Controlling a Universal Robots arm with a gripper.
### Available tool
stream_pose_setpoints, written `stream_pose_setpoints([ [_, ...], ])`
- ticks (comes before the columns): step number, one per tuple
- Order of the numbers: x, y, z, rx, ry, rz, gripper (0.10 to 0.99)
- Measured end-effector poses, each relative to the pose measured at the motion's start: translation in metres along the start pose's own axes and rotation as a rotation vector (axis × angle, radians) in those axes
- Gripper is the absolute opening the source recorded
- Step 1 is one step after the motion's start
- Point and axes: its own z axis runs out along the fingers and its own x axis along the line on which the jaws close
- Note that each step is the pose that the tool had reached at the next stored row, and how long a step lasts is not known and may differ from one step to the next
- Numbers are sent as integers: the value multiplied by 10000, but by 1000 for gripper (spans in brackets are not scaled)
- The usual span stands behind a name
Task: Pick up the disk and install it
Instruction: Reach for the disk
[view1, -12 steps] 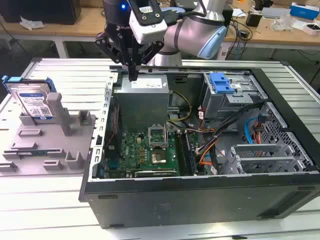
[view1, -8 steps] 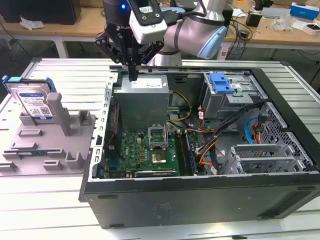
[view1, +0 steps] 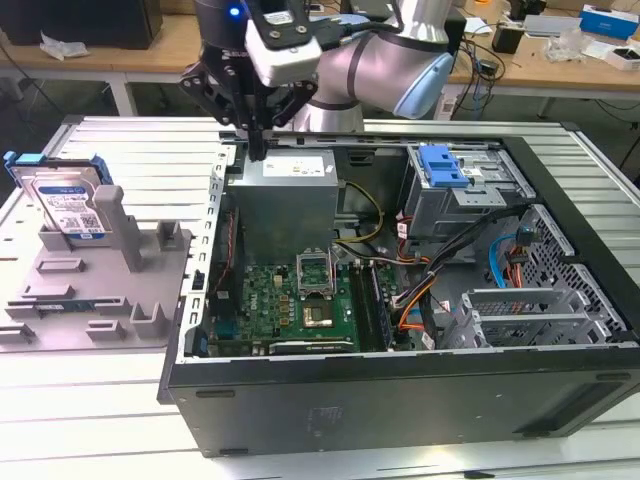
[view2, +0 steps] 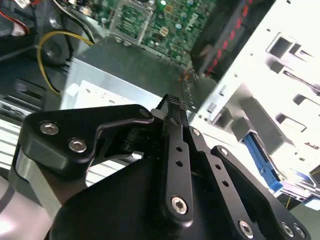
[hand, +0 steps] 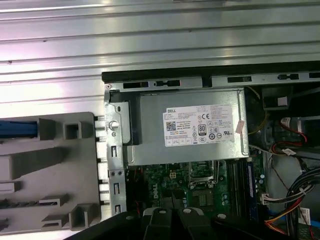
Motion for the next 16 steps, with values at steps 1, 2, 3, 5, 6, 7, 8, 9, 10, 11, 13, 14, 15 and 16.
stream_pose_setpoints([
  [1,72,9,0,1,0,2,106],
  [2,179,25,2,0,0,2,106],
  [3,293,43,3,0,2,1,106],
  [5,472,70,6,0,3,2,106],
  [6,519,75,6,0,4,1,106],
  [7,584,81,7,0,4,0,106],
  [8,693,91,8,0,5,1,106],
  [9,756,99,9,0,5,1,106],
  [10,799,105,9,1,6,3,106],
  [11,843,110,10,0,5,1,106],
  [13,949,125,12,0,5,3,106],
  [14,1024,135,14,0,5,0,106],
  [15,1087,148,15,0,6,2,106],
  [16,1124,159,16,0,5,3,106],
])
